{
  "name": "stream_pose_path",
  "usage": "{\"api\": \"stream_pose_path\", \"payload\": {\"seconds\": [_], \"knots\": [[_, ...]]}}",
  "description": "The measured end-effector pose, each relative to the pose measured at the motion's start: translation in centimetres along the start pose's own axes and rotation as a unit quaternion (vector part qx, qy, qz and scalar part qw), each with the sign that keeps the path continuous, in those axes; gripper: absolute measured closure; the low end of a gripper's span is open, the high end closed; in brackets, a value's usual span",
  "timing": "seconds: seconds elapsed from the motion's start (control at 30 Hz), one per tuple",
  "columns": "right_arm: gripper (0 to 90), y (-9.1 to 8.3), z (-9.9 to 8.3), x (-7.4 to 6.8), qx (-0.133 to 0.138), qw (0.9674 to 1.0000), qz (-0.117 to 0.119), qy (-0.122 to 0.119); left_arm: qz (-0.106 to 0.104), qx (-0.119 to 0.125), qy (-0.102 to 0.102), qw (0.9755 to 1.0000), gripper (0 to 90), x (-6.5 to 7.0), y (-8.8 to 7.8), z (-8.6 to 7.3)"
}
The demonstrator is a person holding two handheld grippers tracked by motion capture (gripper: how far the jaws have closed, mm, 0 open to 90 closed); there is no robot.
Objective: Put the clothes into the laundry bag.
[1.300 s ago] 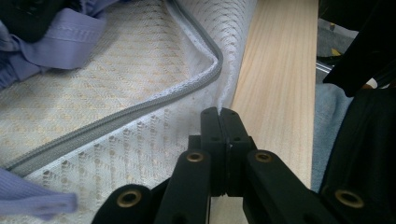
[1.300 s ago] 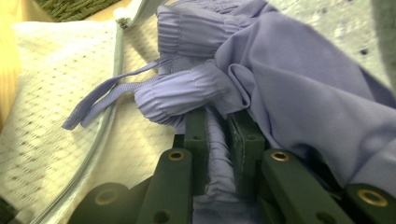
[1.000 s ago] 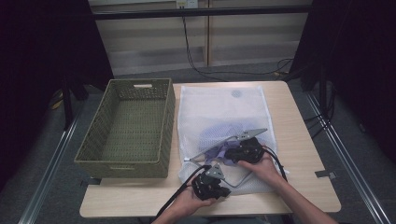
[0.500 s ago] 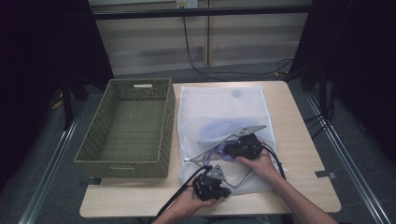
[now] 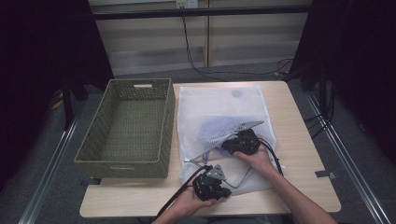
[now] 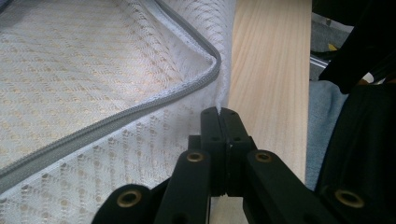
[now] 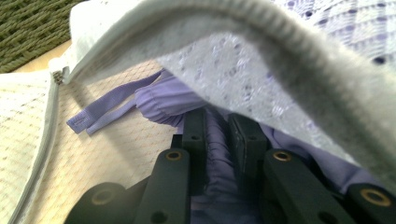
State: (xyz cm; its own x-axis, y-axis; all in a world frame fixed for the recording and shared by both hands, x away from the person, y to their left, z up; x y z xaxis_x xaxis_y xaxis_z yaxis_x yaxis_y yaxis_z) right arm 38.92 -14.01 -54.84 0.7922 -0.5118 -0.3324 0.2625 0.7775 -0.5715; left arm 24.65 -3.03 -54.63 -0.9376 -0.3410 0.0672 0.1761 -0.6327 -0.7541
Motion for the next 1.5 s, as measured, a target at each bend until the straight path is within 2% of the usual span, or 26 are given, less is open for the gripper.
{"api": "stream_pose_path", "payload": {"seconds": [0.4, 0.47, 0.53, 0.8, 0.87, 1.1, 1.13, 1.17, 1.27, 1.33, 1.4, 1.5], "knots": [[77.4, 0.4, 0.8, 1.1, 0.001, 0.9996, -0.012, 0.024, -0.001, 0.005, -0.003, 1.0000, 89.9, 0.0, 0.1, 0.0], [77.3, 0.4, 0.9, 1.3, 0.000, 0.9996, -0.016, 0.024, -0.002, 0.010, -0.008, 0.9999, 89.9, 0.1, 0.1, 0.1], [77.4, 0.6, 1.2, 1.5, -0.002, 0.9995, -0.023, 0.023, -0.001, 0.001, -0.003, 1.0000, 89.9, 0.0, 0.0, 0.0], [77.3, 0.9, 1.6, 2.2, 0.003, 0.9991, -0.034, 0.028, -0.002, 0.001, -0.003, 1.0000, 89.9, 0.0, 0.0, 0.0], [77.1, 1.0, 1.7, 2.3, 0.003, 0.9987, -0.038, 0.032, 0.000, -0.003, 0.006, 1.0000, 89.9, -0.2, 0.0, -0.1], [76.7, 1.5, 2.2, 2.9, 0.007, 0.9981, -0.052, 0.033, -0.005, 0.005, 0.000, 1.0000, 90.0, -0.1, 0.1, 0.0], [76.7, 1.5, 2.3, 3.0, 0.008, 0.9981, -0.052, 0.032, -0.002, -0.001, 0.004, 1.0000, 90.0, -0.2, 0.0, 0.0], [76.7, 1.6, 2.4, 3.1, 0.011, 0.9978, -0.056, 0.034, -0.007, 0.007, -0.001, 1.0000, 90.0, -0.1, 0.1, 0.0], [76.7, 1.7, 2.5, 3.3, 0.013, 0.9975, -0.059, 0.037, -0.006, 0.012, -0.005, 0.9999, 90.0, -0.1, 0.2, 0.1], [76.6, 1.7, 2.7, 3.5, 0.016, 0.9970, -0.066, 0.039, -0.006, 0.001, -0.001, 1.0000, 90.0, -0.2, 0.0, 0.0], [76.6, 1.8, 2.8, 3.5, 0.014, 0.9967, -0.070, 0.038, -0.006, 0.001, -0.001, 1.0000, 90.0, -0.2, 0.0, 0.0], [75.3, 1.8, 2.8, 3.4, 0.011, 0.9972, -0.066, 0.035, -0.005, 0.001, 0.000, 1.0000, 90.0, -0.2, 0.0, 0.0]]}}
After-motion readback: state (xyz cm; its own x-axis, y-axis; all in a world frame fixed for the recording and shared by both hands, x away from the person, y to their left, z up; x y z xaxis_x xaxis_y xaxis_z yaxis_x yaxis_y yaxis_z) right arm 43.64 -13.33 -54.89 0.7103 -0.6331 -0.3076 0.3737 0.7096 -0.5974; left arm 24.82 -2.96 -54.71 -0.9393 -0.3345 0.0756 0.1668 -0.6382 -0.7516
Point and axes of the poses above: each handheld gripper's, and its own axes: y roughly forward along the jaws, z roughly out of its top, x roughly to its right, the point moved 7 cm from there along y, roughly forward along the jaws, and after that the axes turned 13 degrees about z, right-handed, at the moved point
